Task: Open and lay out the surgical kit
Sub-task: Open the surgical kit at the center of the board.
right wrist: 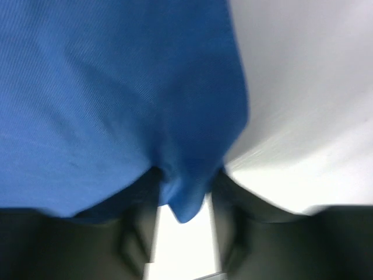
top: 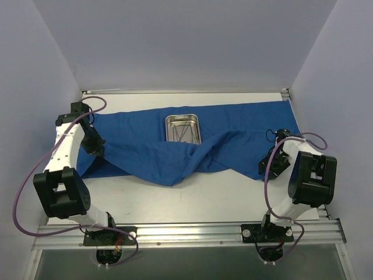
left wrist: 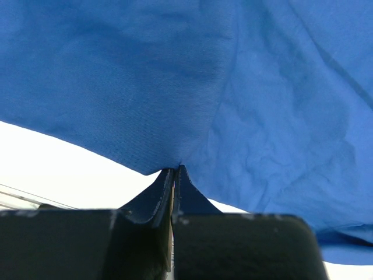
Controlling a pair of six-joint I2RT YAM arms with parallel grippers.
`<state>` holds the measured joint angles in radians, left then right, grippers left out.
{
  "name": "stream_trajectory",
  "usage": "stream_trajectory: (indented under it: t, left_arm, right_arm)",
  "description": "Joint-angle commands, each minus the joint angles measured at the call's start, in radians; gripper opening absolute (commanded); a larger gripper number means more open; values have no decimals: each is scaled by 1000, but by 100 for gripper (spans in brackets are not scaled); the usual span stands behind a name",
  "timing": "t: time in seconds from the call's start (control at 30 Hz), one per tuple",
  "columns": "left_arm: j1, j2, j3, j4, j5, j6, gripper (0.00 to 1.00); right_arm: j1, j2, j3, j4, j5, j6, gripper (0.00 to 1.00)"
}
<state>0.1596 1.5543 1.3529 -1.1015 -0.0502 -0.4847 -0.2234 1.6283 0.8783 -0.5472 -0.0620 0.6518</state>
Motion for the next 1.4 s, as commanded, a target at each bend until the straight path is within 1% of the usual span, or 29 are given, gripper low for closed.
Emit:
stream_trajectory:
  t: [0.0,0.1,0.13,0.17,0.2,0.27,0.3,0.43,0.6,0.7,0.87,0.97,1.13,1.3,1.37]
  left_arm:
    - [-3,4,64,-3,-20,17,2]
    - [-2,13,78,-9,-22,12,2]
    - [-2,15,81,-12,-20,11,2]
    - [-2,16,84,-11,-11,9,2]
    - [-2,16,86,-8,-7,8,2]
    - [-2,18,88,-1,1,5,2]
    - [-2,20,86,0,7,3,2]
    - [0,3,68,2,10,-9,2]
    - [8,-89,49,-11,-8,-31,2]
    - [14,-149,43,-20,-33,-38,2]
    - [31,-252,34,-79,-59,-45,2]
    - [34,-316,9,-89,-74,-38,2]
    - [44,-388,-49,-100,-71,-46,2]
    - [47,-480,-83,-104,-63,-60,2]
    - [47,-516,-83,-107,-62,-60,2]
  right_arm:
    - [-37,27,-35,18,148,-10,31]
    - [-45,-11,36,-55,177,-37,20]
    - [-51,-16,57,-75,186,-59,19]
    - [-56,-27,80,-95,194,-72,10]
    - [-57,-31,131,-137,218,-84,6]
    - [-63,-35,181,-174,241,-122,0]
    - [-70,-35,209,-215,269,-135,0]
    - [-100,-45,344,-286,324,-211,0]
    - [-157,-82,430,-310,246,-299,0]
    - [-142,-114,459,-298,186,-310,0]
    - [-76,-180,485,-306,189,-300,0]
    - [-19,-194,507,-307,241,-310,0]
    - [59,-180,573,-318,434,-337,0]
    - [64,-157,629,-333,485,-345,0]
    - [42,-151,663,-339,475,-339,0]
